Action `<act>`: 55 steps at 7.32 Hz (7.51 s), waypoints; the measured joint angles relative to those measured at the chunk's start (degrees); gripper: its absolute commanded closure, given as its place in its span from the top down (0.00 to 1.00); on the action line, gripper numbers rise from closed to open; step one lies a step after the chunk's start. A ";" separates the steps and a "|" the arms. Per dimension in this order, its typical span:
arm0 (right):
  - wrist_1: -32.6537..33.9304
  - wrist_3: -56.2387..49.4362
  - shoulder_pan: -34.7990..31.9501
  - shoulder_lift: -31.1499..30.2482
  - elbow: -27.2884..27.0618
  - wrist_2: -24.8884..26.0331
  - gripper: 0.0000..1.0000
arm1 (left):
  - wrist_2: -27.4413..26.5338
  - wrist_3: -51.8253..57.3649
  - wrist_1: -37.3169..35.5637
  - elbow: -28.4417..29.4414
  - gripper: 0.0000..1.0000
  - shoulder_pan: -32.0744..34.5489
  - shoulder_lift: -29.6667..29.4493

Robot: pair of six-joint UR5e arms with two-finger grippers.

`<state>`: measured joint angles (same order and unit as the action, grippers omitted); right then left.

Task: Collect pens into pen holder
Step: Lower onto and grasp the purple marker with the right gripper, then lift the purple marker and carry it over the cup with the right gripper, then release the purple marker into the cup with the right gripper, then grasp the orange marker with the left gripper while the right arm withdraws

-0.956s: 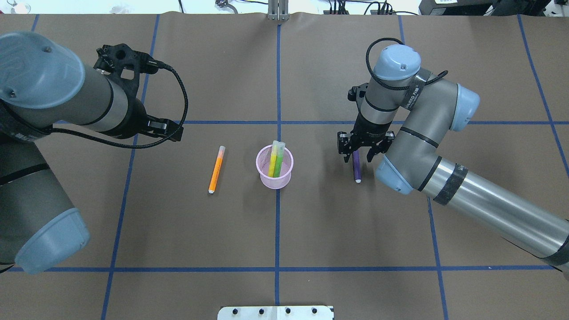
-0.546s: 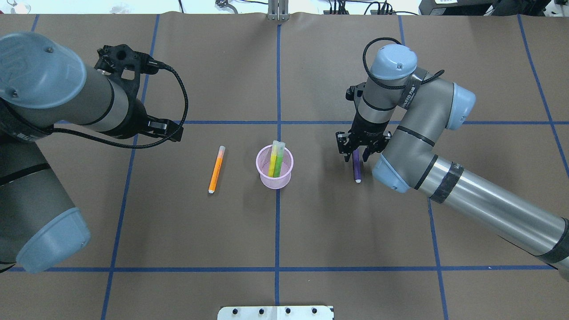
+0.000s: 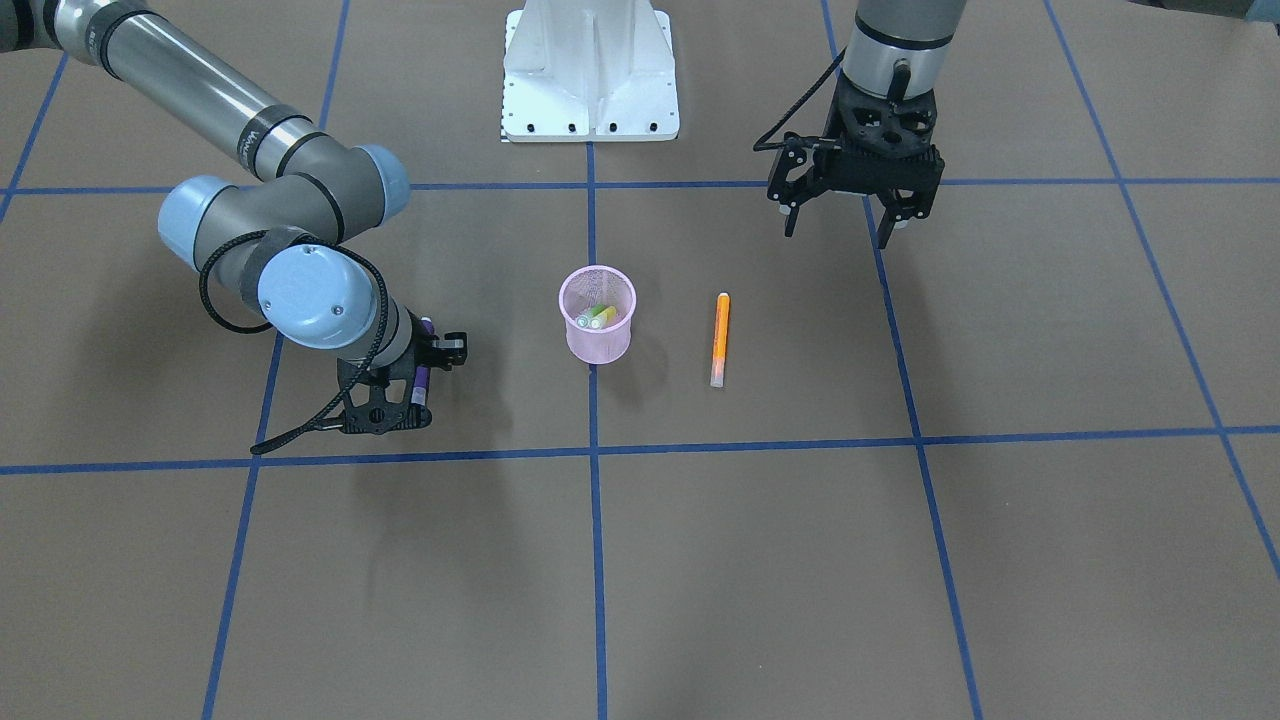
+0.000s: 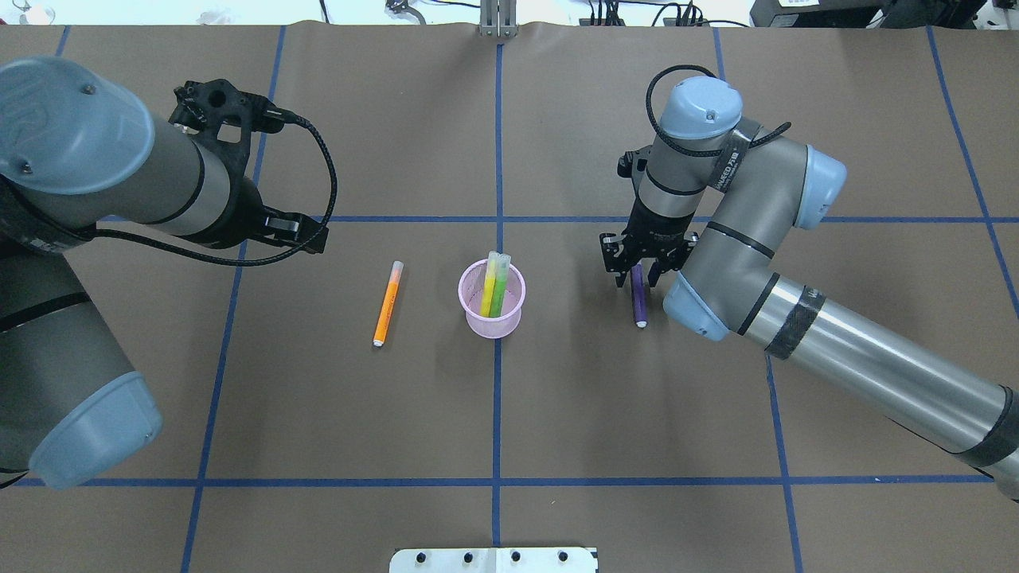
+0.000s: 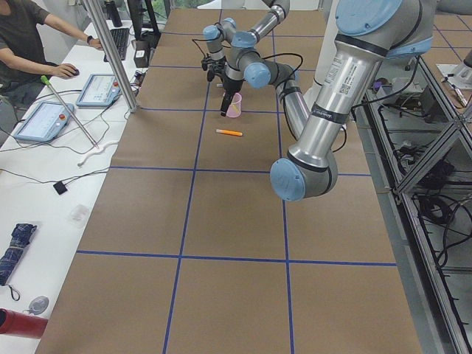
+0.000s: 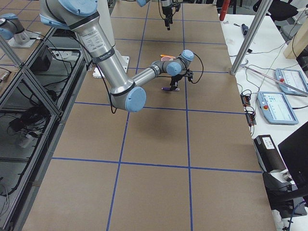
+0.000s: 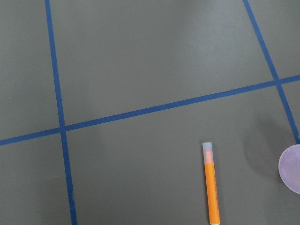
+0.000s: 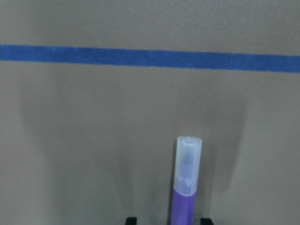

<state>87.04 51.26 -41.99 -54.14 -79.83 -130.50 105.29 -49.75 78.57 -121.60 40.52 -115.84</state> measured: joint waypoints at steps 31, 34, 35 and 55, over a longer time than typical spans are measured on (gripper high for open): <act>-7.06 31.23 26.14 0.21 -26.33 65.67 0.00 | 0.00 0.97 0.37 0.12 1.00 0.00 1.19; -8.66 30.46 25.35 0.79 -23.34 66.23 0.00 | -0.06 0.96 0.51 0.98 1.00 -0.24 1.15; -8.70 30.40 25.10 0.90 -22.78 66.25 0.80 | -0.08 0.95 0.52 1.16 1.00 -0.33 1.15; -8.70 -4.03 -11.19 -25.61 -27.27 4.53 1.00 | 20.13 13.81 5.89 46.45 0.63 -2.57 -20.51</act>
<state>78.34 47.23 -53.19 -79.75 -107.10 -125.97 125.42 -35.94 84.47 -75.16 37.95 -136.35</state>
